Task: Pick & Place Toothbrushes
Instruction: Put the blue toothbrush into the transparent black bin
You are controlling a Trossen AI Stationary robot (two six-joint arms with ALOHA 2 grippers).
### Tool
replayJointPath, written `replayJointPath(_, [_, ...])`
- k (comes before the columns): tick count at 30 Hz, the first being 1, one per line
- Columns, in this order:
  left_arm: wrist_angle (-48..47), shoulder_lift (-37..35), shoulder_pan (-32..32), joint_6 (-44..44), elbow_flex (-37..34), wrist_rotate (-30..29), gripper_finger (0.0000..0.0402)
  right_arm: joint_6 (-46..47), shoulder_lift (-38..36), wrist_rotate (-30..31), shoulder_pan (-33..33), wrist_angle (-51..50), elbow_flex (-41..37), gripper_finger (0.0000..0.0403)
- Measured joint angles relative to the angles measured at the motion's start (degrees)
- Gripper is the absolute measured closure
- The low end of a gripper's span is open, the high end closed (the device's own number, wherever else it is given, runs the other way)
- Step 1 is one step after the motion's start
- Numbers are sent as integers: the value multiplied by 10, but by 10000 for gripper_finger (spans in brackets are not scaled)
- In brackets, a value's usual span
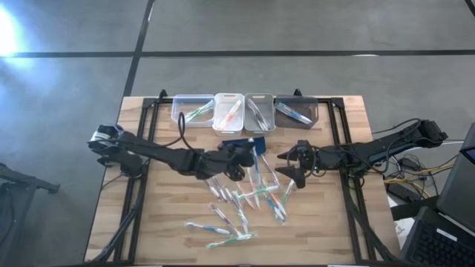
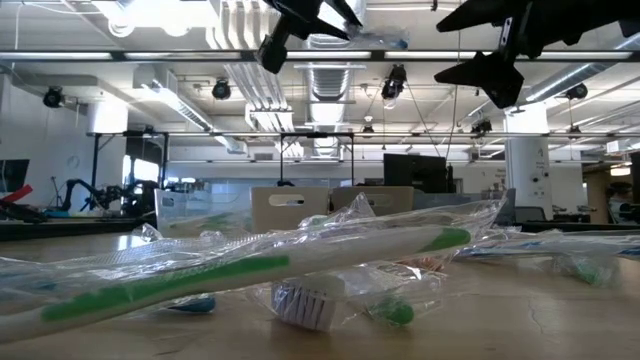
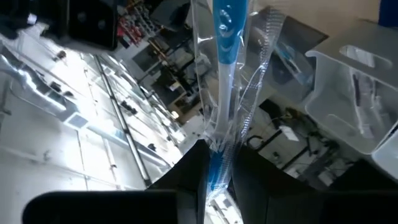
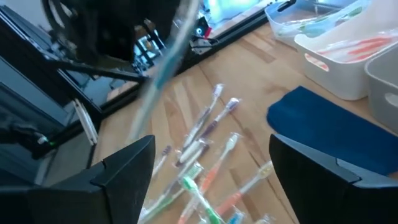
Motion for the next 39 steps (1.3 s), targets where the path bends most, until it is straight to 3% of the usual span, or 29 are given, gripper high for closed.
replayJointPath(14, [144,57,5,126,22,1,337,2,31,-15,1,68,0,83])
replayJointPath(25, [156,84,15,149,55,4,337,3,87,-44,1,143,0,117])
replayJointPath(39, [157,84,17,150,56,9,337,0,113,-23,0,176,0,174])
